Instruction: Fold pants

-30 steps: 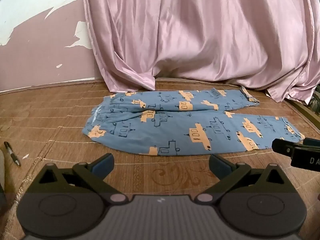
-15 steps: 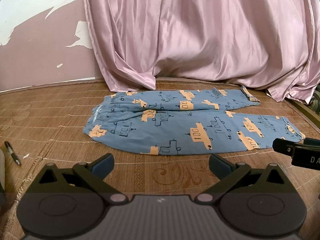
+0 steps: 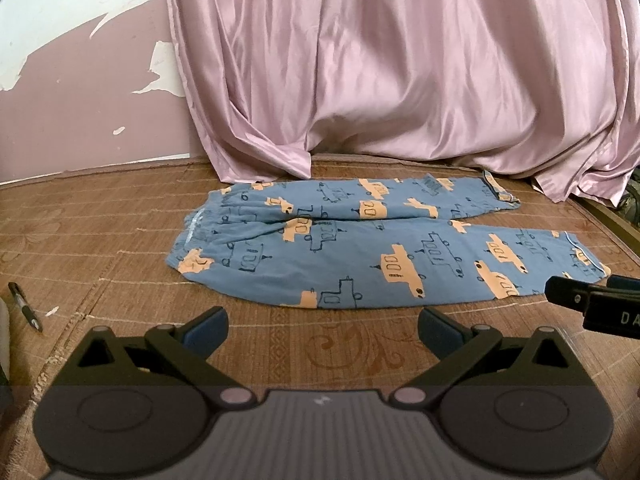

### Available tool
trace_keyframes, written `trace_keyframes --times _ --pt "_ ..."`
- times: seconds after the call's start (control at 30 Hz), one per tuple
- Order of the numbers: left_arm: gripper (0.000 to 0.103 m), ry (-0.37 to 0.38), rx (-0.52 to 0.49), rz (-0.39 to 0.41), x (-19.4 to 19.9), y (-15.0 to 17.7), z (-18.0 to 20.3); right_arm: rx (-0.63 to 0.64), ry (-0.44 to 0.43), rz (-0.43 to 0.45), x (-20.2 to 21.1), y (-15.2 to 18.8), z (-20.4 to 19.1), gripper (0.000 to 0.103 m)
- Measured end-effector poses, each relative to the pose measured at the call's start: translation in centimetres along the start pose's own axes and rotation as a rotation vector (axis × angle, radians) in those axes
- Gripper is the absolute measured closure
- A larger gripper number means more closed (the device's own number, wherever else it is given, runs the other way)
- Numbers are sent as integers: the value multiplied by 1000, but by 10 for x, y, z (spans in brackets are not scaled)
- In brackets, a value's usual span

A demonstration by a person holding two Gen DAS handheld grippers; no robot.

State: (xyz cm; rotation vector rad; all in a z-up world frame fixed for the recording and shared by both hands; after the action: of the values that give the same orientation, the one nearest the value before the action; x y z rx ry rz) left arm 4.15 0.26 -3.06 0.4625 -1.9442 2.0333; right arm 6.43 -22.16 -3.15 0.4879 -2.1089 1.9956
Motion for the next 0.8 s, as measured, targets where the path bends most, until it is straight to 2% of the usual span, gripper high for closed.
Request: trace_keyframes --times 0.47,0.53,0.6,0.7,0.8 --pt "0 16 7 -9 -2 3 3 0 0 -3 -1 0 0 1" --pt "0 24 17 -24 -4 4 2 -3 0 -6 -1 0 0 1" --pt "0 52 21 -74 -9 4 2 -27 -7 -20 -4 -3 2 1" --pt "0 66 4 -142 -19 -10 -4 -80 -62 -38 -13 -16 8 1" --pt "0 39 20 -144 -26 -46 -16 -92 -164 -33 -29 -39 13 1"
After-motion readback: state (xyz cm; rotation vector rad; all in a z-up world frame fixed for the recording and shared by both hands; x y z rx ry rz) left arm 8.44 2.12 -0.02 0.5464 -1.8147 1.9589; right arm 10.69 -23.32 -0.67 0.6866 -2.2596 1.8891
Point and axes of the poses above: each gripper's, at about its wrist camera, not at the fingertips, and x roughly against the way its jaws point, z to its right, y to its underside, the point moved 5 cm from there along -x, roughly the way its jaws point, and after that the axes turned 8 degrees about z, right-handed, at the moved point
